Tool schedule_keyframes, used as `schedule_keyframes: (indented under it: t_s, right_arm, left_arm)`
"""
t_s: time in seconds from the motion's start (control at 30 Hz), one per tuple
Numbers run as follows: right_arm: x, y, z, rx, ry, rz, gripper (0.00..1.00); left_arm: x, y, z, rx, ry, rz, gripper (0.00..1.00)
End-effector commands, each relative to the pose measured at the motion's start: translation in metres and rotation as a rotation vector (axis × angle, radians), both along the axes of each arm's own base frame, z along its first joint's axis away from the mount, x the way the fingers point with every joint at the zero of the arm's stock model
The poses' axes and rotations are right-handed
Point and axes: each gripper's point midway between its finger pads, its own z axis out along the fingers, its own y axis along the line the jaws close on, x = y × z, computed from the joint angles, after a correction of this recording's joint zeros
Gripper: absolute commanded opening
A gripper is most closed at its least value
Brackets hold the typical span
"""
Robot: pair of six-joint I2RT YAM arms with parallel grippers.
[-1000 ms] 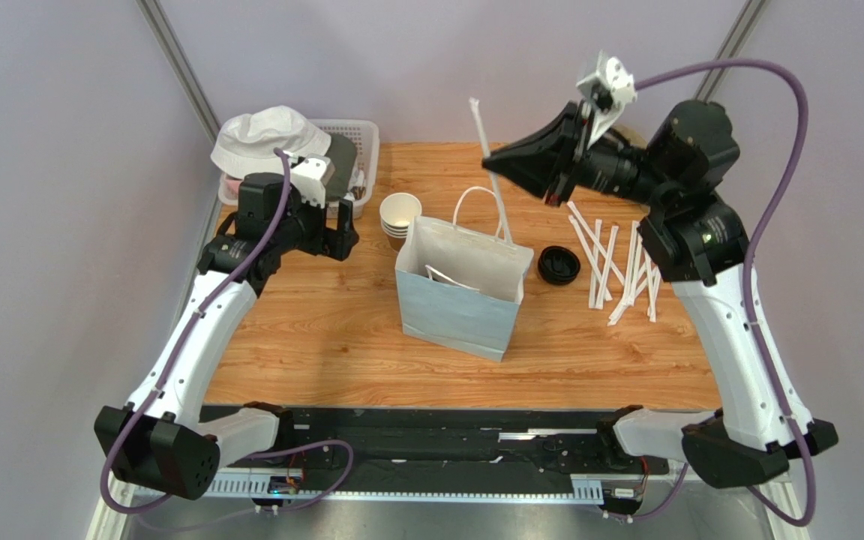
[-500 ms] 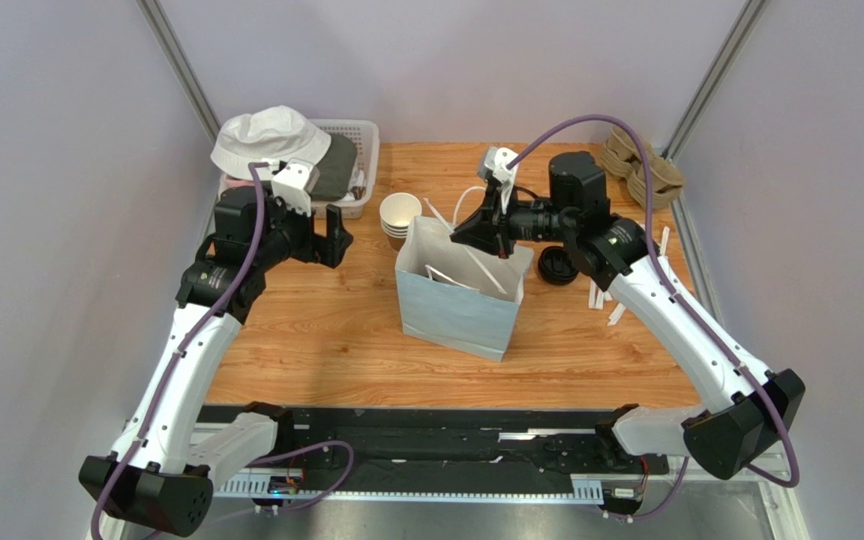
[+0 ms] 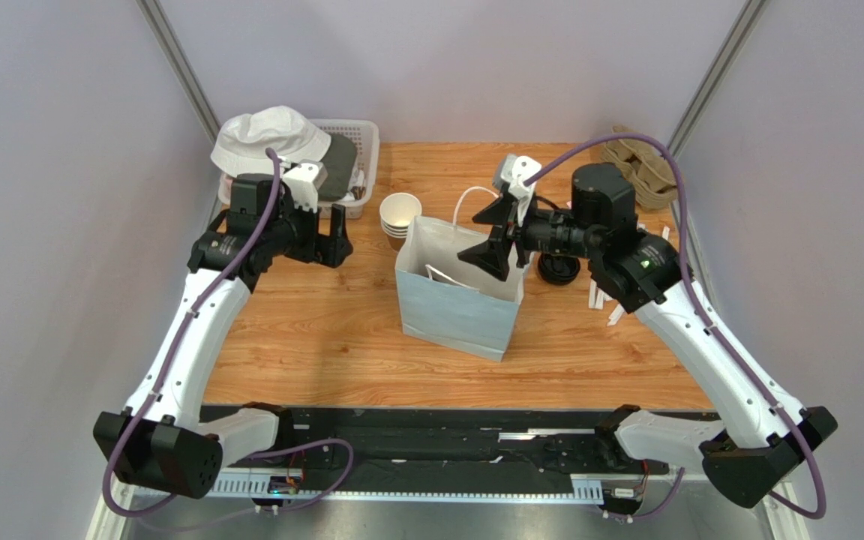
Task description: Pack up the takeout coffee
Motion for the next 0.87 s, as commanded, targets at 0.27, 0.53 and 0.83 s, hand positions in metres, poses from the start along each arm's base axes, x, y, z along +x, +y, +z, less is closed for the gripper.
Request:
schedule_keyframes:
  t_s: [0.27, 0.53, 0.83]
  right_arm:
    - [0.063, -0.149, 0.020, 0.088, 0.144, -0.642, 0.95]
    - [0.043, -0.231, -0.114, -0.144, 0.364, -0.898, 0.99]
    - [0.025, -0.233, -0.158, -0.207, 0.414, -0.890, 1.00]
  left_arm:
    - [-0.005, 0.002, 0.029, 0.000, 0.150, -0.066, 0.99]
    - [-0.031, 0.018, -0.029, 0.093, 0.258, -0.062, 0.99]
    - [-0.047, 0.040, -0.051, 0.196, 0.242, -0.019, 0.99]
